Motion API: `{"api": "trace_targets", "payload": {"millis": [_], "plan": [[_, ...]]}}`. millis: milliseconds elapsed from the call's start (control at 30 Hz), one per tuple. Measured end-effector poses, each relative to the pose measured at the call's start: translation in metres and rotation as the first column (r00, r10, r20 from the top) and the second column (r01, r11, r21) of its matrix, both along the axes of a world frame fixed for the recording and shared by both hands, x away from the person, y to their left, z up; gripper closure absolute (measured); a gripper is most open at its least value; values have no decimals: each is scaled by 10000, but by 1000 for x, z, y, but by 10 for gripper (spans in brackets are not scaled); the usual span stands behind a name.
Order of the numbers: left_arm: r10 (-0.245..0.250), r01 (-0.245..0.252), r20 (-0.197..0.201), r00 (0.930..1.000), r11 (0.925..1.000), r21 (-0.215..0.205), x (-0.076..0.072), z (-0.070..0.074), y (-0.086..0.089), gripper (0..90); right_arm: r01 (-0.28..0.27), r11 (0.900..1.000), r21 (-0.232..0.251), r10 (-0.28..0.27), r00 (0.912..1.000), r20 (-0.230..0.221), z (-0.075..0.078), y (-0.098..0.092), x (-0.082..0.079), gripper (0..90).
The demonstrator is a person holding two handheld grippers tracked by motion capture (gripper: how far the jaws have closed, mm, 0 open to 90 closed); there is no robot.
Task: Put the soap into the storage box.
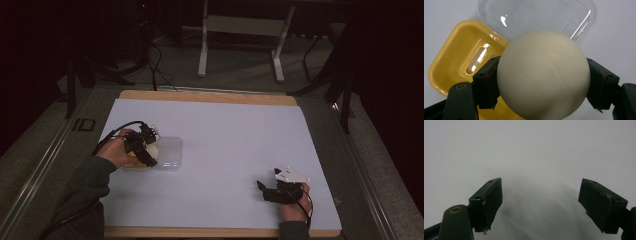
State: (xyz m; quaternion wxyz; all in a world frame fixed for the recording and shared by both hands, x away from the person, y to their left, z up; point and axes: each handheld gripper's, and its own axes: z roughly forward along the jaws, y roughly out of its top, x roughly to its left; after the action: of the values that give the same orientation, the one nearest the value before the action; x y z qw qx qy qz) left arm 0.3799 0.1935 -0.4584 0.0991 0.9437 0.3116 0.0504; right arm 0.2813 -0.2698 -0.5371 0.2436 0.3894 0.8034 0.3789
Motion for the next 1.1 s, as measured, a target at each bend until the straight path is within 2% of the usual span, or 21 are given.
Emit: {"api": "trace_targets", "payload": {"millis": [400, 600, 1033, 1100], "plan": [[301, -301, -71, 9995, 9995, 30, 5, -1, 9, 252, 1, 10000, -15, -1, 10000, 3, 0, 0, 0, 194], [518, -518, 114, 9986, 9987, -26, 6, 1, 13, 252, -4, 10000, -23, 4, 10000, 7, 0, 0, 0, 194], [979, -979, 121, 9951, 9952, -46, 14, -4, 27, 252, 8, 10000, -30, -8, 10000, -16, 0, 0, 0, 194], [1039, -1038, 220, 9943, 9946, -36, 15, -4, 29, 252, 10, 10000, -28, -10, 10000, -17, 0, 0, 0, 194]]}}
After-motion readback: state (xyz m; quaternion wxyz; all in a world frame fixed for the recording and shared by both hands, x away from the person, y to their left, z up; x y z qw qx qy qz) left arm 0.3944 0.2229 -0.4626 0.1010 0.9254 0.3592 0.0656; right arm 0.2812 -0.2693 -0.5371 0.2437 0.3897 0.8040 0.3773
